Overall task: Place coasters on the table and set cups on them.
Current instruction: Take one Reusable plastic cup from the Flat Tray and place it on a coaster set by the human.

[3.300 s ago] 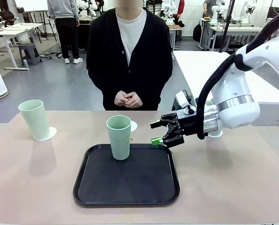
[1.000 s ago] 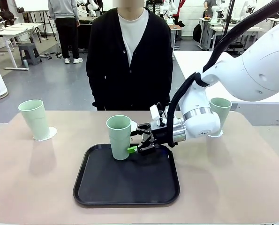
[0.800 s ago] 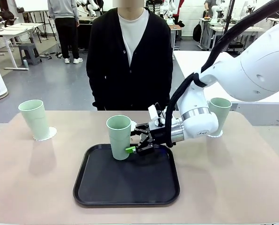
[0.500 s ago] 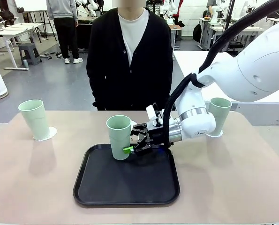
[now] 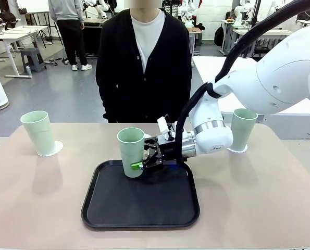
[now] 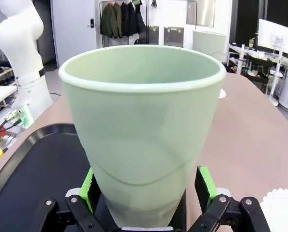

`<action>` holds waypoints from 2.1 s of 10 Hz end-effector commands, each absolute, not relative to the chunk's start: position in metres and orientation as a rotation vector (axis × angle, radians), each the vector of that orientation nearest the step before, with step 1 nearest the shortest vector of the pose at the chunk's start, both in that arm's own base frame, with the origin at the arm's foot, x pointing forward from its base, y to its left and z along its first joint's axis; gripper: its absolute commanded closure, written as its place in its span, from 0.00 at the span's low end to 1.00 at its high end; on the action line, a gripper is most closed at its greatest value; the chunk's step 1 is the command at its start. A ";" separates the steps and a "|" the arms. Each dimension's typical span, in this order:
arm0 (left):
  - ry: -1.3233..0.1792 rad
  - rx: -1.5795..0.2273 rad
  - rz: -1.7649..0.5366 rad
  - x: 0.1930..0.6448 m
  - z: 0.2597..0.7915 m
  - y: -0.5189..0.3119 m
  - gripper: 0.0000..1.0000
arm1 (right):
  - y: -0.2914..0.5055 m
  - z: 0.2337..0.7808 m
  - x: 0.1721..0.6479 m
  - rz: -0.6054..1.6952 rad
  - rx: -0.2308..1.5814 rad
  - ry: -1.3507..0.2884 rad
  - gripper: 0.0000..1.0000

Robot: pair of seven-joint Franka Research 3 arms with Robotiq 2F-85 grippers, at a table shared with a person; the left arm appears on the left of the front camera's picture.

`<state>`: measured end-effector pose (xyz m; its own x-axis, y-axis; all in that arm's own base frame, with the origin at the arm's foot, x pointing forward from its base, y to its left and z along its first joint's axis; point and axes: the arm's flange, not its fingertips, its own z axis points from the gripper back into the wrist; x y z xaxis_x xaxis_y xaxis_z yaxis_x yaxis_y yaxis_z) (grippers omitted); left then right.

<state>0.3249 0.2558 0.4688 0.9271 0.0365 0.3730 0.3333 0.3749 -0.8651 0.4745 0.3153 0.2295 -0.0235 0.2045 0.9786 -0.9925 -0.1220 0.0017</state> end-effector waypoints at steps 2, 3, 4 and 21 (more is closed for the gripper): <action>-0.359 -1.183 -0.199 0.322 0.471 0.257 0.00 | 0.325 0.226 0.480 1.366 1.185 -1.062 0.56; -0.359 -1.183 -0.199 0.322 0.471 0.257 0.00 | 0.324 0.225 0.480 1.368 1.193 -1.060 0.65; -0.359 -1.183 -0.199 0.322 0.471 0.257 0.00 | 0.324 0.225 0.480 1.366 1.198 -1.062 1.00; -0.359 -1.183 -0.199 0.322 0.471 0.257 0.00 | 0.338 0.400 0.462 1.393 1.052 -1.037 0.17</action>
